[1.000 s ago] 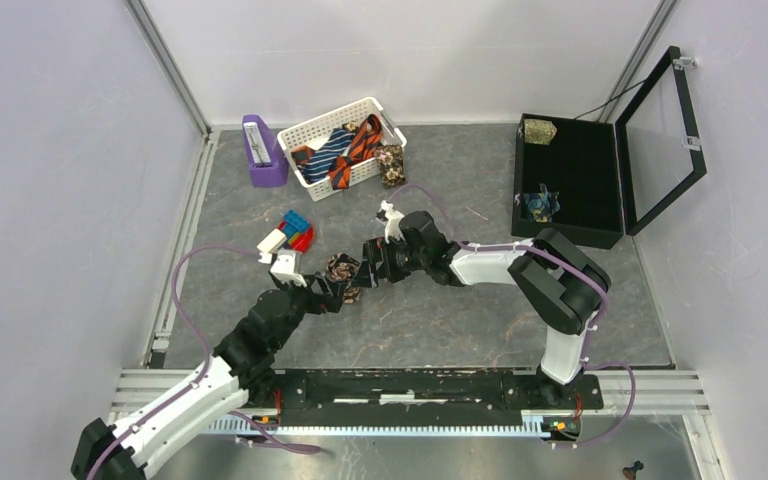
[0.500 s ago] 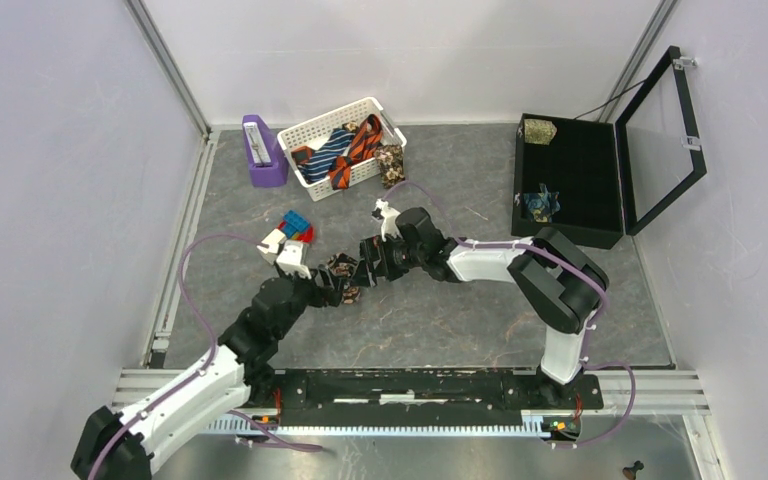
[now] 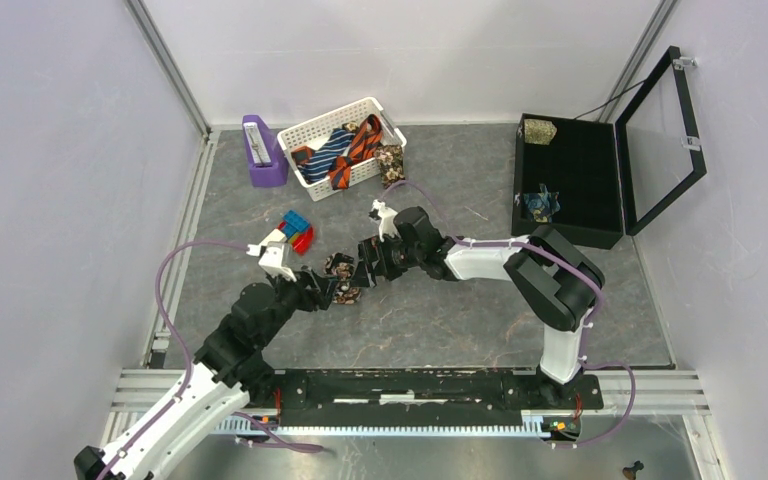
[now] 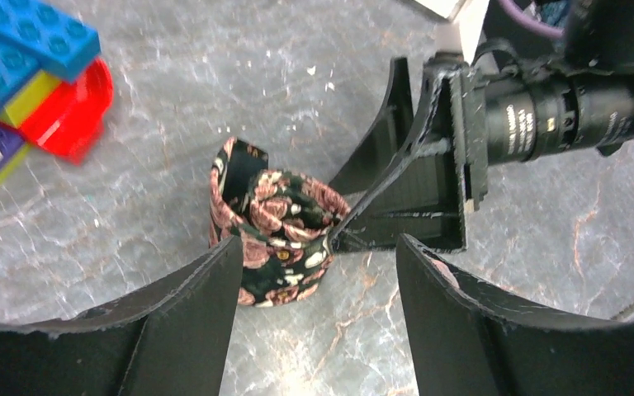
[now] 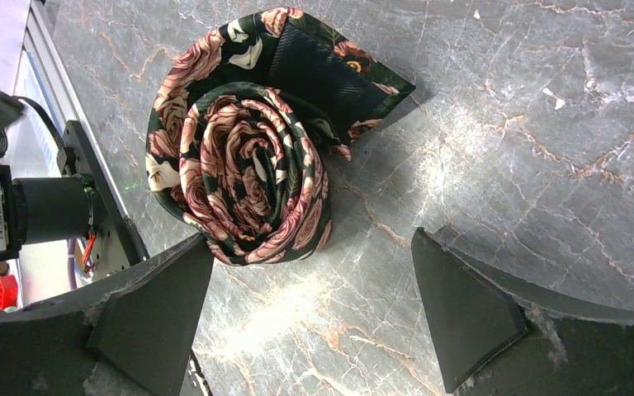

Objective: Roll the ties
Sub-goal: Roll the tie at the center of the board, then pick up the tie at the center of the board.

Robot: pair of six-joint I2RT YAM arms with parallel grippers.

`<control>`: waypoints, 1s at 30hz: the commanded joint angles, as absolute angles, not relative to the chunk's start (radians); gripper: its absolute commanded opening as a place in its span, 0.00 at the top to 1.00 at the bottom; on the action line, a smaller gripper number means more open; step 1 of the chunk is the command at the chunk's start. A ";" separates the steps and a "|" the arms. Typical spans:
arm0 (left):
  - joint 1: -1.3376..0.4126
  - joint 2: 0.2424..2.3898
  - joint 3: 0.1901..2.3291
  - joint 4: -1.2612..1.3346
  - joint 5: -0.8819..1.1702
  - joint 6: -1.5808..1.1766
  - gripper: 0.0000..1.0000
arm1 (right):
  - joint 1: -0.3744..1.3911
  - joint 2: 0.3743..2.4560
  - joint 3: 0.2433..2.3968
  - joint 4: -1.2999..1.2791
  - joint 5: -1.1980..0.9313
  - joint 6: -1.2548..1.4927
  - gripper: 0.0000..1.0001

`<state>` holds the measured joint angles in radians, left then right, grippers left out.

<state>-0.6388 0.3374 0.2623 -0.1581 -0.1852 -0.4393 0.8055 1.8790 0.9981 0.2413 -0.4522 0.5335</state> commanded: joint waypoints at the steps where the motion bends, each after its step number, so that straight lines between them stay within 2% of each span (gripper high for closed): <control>1: -0.634 0.313 0.234 -0.238 -0.141 -0.573 0.24 | 0.817 1.850 1.026 0.245 -0.466 0.503 0.02; 5: -0.635 0.229 0.184 -0.268 -0.197 -0.602 0.22 | 0.831 1.833 1.006 0.281 -0.484 0.496 0.02; 12: -0.635 0.175 0.113 -0.263 -0.231 -0.708 0.26 | 0.833 1.844 1.019 0.351 -0.552 0.507 0.02; 15: -0.635 0.179 0.092 -0.246 -0.245 -0.766 0.30 | 0.833 1.858 1.017 0.400 -0.587 0.515 0.02; 21: -0.635 0.171 0.063 -0.193 -0.264 -0.782 0.46 | 0.833 1.884 1.044 0.400 -0.599 0.470 0.02; 30: -0.635 0.222 0.058 -0.125 -0.359 -0.752 0.48 | 0.836 1.959 1.168 0.273 -0.665 0.275 0.02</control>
<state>-0.6388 0.1856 0.0658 -0.1989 -0.2806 -0.7425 0.8295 1.9385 1.1034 0.3195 -0.6136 0.4057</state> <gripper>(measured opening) 0.531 0.979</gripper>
